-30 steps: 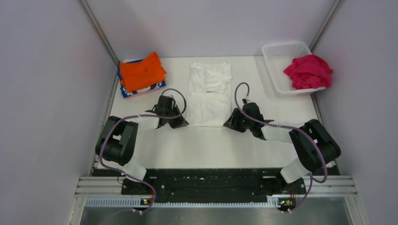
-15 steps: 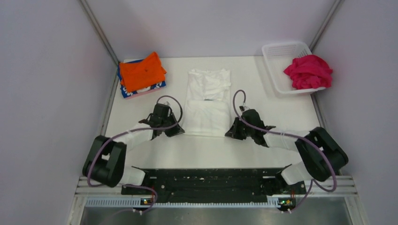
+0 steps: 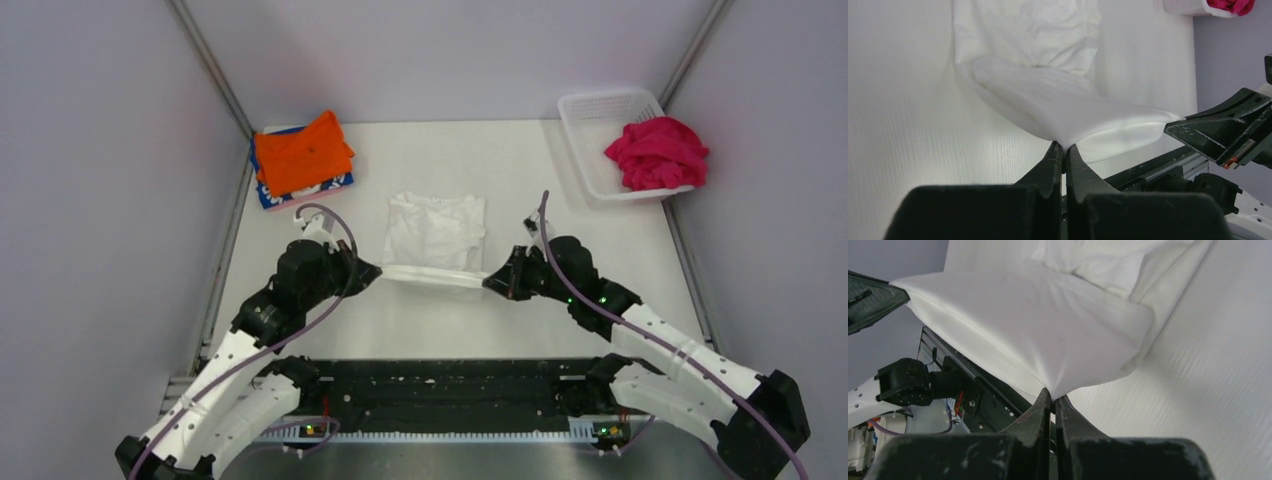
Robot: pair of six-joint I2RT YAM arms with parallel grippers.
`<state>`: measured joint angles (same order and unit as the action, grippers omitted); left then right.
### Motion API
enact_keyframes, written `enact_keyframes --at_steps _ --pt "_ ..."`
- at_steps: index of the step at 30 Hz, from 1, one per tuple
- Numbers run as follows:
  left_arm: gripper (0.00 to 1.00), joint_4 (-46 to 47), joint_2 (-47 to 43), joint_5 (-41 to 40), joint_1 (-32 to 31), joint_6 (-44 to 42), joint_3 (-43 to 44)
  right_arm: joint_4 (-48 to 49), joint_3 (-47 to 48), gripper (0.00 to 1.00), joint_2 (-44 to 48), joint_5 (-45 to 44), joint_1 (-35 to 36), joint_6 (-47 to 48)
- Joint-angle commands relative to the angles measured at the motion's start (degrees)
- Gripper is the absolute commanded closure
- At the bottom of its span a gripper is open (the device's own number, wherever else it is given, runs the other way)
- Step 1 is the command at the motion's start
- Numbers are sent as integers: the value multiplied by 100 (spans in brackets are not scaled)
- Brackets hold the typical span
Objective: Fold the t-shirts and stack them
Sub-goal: Fold the long partially folded tshirt into a neat square
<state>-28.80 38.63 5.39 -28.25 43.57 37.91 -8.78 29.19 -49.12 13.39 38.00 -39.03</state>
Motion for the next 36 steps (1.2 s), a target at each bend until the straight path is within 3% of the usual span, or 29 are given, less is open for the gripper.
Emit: enact_keyframes --at_steps 1,8,15,22,36 --pt "100 640 300 -824 13 -75 301 -202 638 100 -348 -495 -320 275" --pt "100 1460 1797 -1403 205 -534 1056 251 1483 100 -1325 -668 -1073 395" --pt "100 1594 3153 -1756 476 -784 2010 708 2238 100 -2383 -386 -1511 566" --pt "100 1827 4297 -1368 962 -894 2738 1140 2819 100 -3333 -46 -1852 611" --pt "100 1564 6916 -578 1435 -730 4417 1419 3994 100 -5601 -293 -2021 749"
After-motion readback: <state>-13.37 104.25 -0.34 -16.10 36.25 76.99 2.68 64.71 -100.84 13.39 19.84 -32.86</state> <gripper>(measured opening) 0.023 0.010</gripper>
